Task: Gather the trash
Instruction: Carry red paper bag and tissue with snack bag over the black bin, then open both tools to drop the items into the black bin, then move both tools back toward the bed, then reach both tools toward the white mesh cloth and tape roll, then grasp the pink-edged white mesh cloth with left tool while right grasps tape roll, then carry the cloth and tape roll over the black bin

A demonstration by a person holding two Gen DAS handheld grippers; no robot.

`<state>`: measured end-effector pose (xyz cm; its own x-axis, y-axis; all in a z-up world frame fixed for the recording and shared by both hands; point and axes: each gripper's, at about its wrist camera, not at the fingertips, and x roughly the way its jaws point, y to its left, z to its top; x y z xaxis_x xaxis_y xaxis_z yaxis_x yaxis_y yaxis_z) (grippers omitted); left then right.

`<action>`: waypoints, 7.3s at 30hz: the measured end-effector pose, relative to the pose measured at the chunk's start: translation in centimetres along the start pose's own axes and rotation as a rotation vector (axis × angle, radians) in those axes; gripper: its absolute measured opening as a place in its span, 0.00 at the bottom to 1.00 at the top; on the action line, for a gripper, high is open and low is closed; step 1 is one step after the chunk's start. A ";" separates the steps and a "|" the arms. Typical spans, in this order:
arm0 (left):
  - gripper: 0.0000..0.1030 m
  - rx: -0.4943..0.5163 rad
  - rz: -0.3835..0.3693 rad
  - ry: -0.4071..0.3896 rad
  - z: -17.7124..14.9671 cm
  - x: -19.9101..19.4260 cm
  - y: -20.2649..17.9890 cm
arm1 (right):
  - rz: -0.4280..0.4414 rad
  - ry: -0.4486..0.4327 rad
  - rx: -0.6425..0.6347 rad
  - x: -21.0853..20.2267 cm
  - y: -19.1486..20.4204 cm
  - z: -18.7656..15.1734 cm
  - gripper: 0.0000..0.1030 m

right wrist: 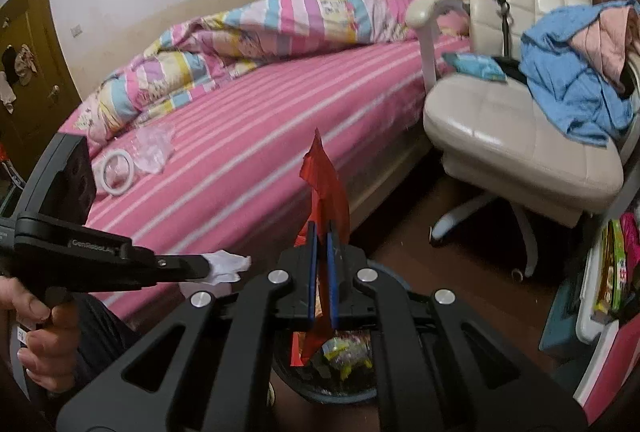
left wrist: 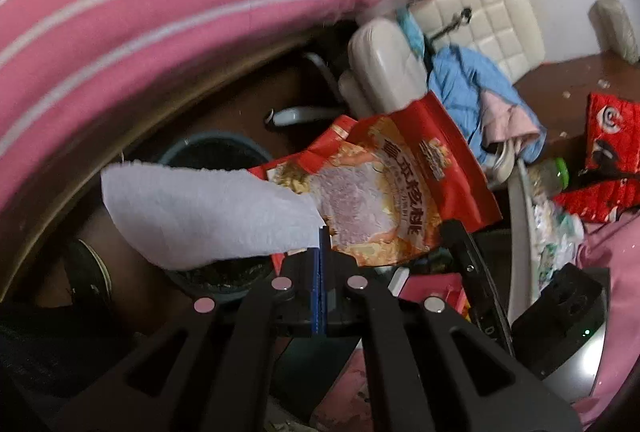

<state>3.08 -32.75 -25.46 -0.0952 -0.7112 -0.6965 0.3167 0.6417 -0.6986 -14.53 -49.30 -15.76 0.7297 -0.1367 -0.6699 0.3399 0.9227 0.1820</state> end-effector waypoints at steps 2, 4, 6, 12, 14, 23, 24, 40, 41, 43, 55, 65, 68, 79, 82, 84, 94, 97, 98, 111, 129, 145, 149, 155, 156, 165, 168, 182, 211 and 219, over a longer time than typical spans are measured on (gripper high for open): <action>0.00 0.004 0.001 0.033 0.1 1.4 0.0 | -0.007 0.019 0.004 0.6 -0.3 -0.5 0.05; 0.00 0.007 0.002 0.063 0.1 2.7 0.0 | -0.013 0.035 0.009 1.2 -0.6 -1.1 0.05; 0.00 0.010 -0.003 0.092 0.3 3.8 0.3 | -0.021 0.059 0.018 1.9 -1.1 -1.8 0.05; 0.00 -0.001 0.012 0.158 0.4 7.3 1.8 | -0.040 0.110 0.026 3.6 -2.1 -3.2 0.05; 0.00 -0.027 0.018 0.186 0.5 8.7 2.8 | -0.044 0.122 0.026 4.1 -2.3 -3.5 0.05; 0.00 -0.121 0.004 0.240 1.2 11.9 5.9 | -0.058 0.186 0.020 6.4 -2.4 -4.9 0.05; 0.00 -0.127 0.007 0.243 1.3 12.2 6.1 | -0.060 0.191 0.020 6.6 -2.3 -5.0 0.05; 0.68 -0.195 0.143 0.252 1.5 12.2 8.4 | -0.105 0.249 0.016 9.1 -2.1 -7.0 0.42; 0.69 -0.197 0.143 0.251 1.6 12.2 8.3 | -0.110 0.245 0.018 8.9 -2.2 -7.0 0.48; 0.69 -0.201 0.145 0.244 1.6 11.9 8.5 | -0.119 0.238 0.024 8.5 -2.4 -7.0 0.55; 0.71 -0.171 0.113 0.189 1.1 9.4 7.7 | -0.128 0.171 0.030 6.1 -1.4 -6.0 0.80; 0.78 -0.135 0.047 0.045 1.1 4.5 6.3 | -0.134 0.085 -0.038 4.0 2.2 -3.8 0.89; 0.78 -0.133 0.038 -0.004 1.2 2.9 6.1 | -0.116 0.067 -0.063 3.6 3.6 -2.9 0.91; 0.79 -0.149 -0.048 -0.200 1.5 -6.0 6.5 | 0.016 -0.008 -0.127 1.5 10.2 1.4 0.94; 0.82 -0.130 -0.063 -0.259 1.4 -9.2 6.7 | 0.070 -0.006 -0.132 1.4 12.3 2.6 0.94; 0.83 -0.128 -0.062 -0.296 1.3 -11.1 7.2 | 0.102 -0.007 -0.149 1.3 13.8 3.1 0.94; 0.84 -0.189 -0.009 -0.458 0.4 -19.9 12.3 | 0.218 -0.007 -0.314 2.7 24.2 4.4 0.94; 0.84 -0.201 0.024 -0.503 0.3 -22.4 14.3 | 0.241 -0.001 -0.345 3.6 27.0 4.5 0.94; 0.84 -0.212 0.042 -0.519 0.3 -23.3 15.2 | 0.249 0.004 -0.355 4.0 28.0 4.5 0.94; 0.84 -0.290 0.084 -0.605 2.2 -28.5 23.5 | 0.319 0.056 -0.444 9.9 36.8 4.6 0.94; 0.84 -0.307 0.075 -0.621 7.8 -30.4 31.0 | 0.378 0.126 -0.535 19.8 44.0 4.6 0.76; 0.71 -0.385 0.025 -0.627 13.0 -29.6 35.4 | 0.388 0.137 -0.609 25.9 47.2 4.2 0.68; 0.60 -0.411 0.012 -0.584 14.0 -28.6 36.3 | 0.387 0.151 -0.627 27.3 47.6 3.9 0.64; 0.40 -0.411 -0.002 -0.576 14.8 -27.9 36.6 | 0.379 0.161 -0.629 28.4 47.8 3.4 0.60; 0.39 -0.419 -0.011 -0.577 14.8 -27.8 36.8 | 0.369 0.166 -0.631 28.6 47.8 3.3 0.59; 0.09 -0.413 -0.045 -0.630 14.1 -28.4 36.6 | 0.365 0.194 -0.630 29.1 47.8 3.0 0.31; 0.06 -0.410 -0.058 -0.652 13.8 -28.8 36.4 | 0.385 0.204 -0.614 28.9 47.8 3.1 0.20; 0.05 -0.417 -0.120 -0.711 9.7 -31.1 34.9 | 0.553 0.243 -0.418 24.8 46.2 5.5 0.14; 0.05 -0.261 -0.007 -0.789 1.8 -42.3 21.1 | 0.720 0.194 -0.279 14.4 43.3 7.4 0.14; 0.05 -0.240 0.030 -0.771 -0.2 -41.8 18.5 | 0.755 0.178 -0.264 12.1 42.3 7.6 0.14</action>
<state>12.76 8.93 -9.27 0.6156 -0.6346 -0.4672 0.0891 0.6451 -0.7589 13.13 -14.66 -10.68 0.5932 0.5940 -0.5434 -0.3721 0.8009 0.4692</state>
